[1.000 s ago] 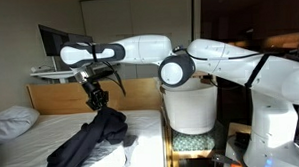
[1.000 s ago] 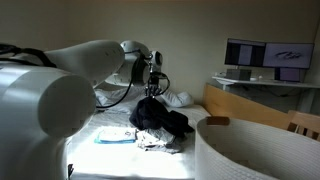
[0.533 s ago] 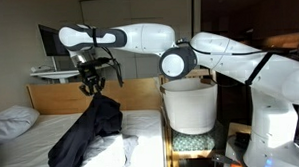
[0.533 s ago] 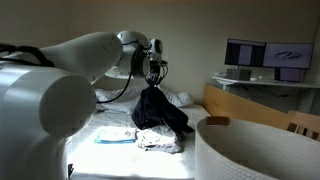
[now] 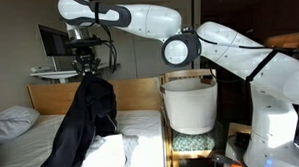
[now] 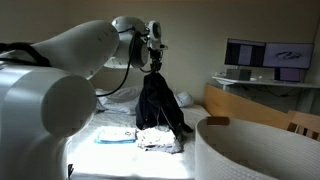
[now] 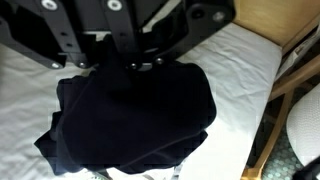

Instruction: Put the things on the bed in the laundry hamper

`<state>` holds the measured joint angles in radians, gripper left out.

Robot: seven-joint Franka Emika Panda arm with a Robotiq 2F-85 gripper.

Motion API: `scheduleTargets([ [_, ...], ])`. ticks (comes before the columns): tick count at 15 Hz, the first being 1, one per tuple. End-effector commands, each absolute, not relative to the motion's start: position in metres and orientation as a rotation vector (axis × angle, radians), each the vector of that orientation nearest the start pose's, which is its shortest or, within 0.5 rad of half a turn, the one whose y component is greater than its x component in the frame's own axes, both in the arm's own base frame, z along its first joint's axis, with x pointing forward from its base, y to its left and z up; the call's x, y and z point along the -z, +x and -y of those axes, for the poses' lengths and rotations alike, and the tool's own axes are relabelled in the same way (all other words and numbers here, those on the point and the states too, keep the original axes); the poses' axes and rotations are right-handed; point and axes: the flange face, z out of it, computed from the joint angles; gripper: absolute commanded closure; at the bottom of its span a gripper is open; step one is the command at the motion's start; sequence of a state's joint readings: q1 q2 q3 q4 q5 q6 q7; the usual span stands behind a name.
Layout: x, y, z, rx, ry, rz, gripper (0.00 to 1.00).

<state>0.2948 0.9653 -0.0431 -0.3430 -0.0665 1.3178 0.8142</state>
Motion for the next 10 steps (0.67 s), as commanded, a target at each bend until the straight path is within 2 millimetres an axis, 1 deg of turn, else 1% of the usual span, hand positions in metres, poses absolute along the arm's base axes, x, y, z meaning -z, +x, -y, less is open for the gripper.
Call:
scheduleTargets([
  [1, -0.573, 0.707, -0.192, 0.255, -2.963, -1.131, 0.91],
  [2, -0.584, 0.704, -0.192, 0.291, -2.927, -1.193, 0.91],
  [5, -0.614, 0.698, -0.177, 0.369, -2.805, -1.375, 0.91],
  [7, -0.629, 0.696, -0.175, 0.429, -2.722, -1.48, 0.91],
  [8, -0.634, 0.696, -0.177, 0.483, -2.69, -1.517, 0.91],
  [9, -0.631, 0.7, -0.179, 0.546, -2.703, -1.506, 0.91],
  [10, -0.628, 0.701, -0.182, 0.571, -2.742, -1.468, 0.92],
])
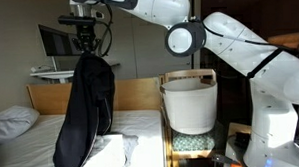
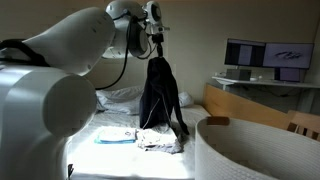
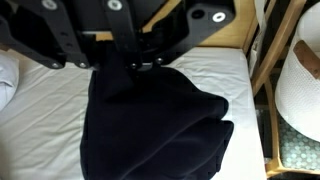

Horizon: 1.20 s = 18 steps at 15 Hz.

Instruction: Put the things on the bed in the laundry hamper

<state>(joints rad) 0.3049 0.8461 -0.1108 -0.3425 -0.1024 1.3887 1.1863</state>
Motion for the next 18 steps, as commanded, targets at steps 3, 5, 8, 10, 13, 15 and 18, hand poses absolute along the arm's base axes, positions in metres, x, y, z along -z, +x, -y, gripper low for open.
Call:
scheduleTargets([
  [3, -0.616, 0.704, -0.181, 0.5, -2.763, -1.463, 0.87],
  [5, -0.614, 0.704, -0.183, 0.504, -2.768, -1.461, 0.87],
  [8, -0.614, 0.704, -0.183, 0.507, -2.769, -1.463, 0.92],
  [10, -0.63, 0.707, -0.182, 0.621, -2.725, -1.426, 0.91],
  [13, -0.677, 0.704, -0.175, 0.805, -2.577, -1.38, 0.91],
  [15, -0.702, 0.701, -0.174, 0.909, -2.496, -1.334, 0.91],
  [18, -0.741, 0.692, -0.171, 1.059, -2.37, -1.281, 0.91],
])
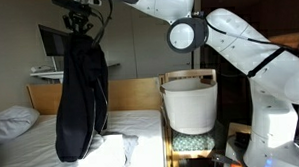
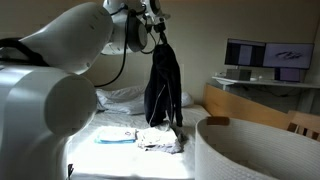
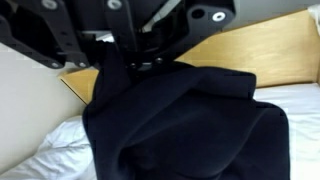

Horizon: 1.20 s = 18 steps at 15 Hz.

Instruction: Put the things on the bed in the laundry hamper

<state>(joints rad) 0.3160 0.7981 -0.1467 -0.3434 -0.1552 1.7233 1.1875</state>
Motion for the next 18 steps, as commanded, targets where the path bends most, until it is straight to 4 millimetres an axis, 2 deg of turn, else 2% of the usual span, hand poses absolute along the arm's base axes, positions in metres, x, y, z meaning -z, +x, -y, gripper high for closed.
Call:
scheduleTargets([
  [1, -0.754, 0.689, -0.168, 1.108, -2.33, -1.268, 0.91],
  [4, -0.79, 0.676, -0.162, 1.245, -2.215, -1.23, 0.91],
  [7, -0.822, 0.662, -0.147, 1.356, -2.09, -1.263, 0.91],
  [12, -0.864, 0.636, -0.119, 1.495, -1.88, -1.409, 0.91],
  [18, -0.916, 0.593, -0.085, 1.667, -1.604, -1.59, 0.91],
])
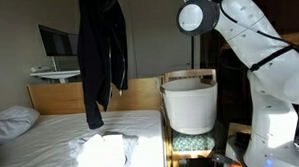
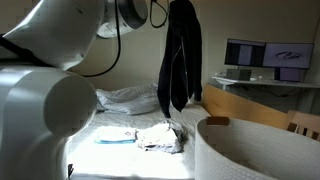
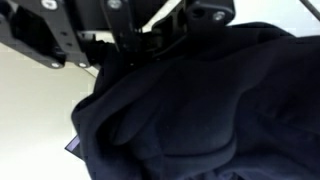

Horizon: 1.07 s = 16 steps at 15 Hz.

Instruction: Put the things on the bed in the laundry hamper

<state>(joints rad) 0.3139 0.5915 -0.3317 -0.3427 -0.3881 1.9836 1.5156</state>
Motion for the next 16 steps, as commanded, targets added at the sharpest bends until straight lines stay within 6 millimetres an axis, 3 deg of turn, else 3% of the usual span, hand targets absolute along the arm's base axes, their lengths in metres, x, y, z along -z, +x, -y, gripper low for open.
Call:
scheduleTargets([
  [1, -0.926, 0.584, -0.077, 1.697, -1.553, -1.622, 0.91],
  [8, -0.972, 0.529, -0.018, 1.91, -1.201, -1.867, 0.91],
  [16, -1.0, 0.461, 0.045, 2.06, -0.737, -2.229, 0.92],
])
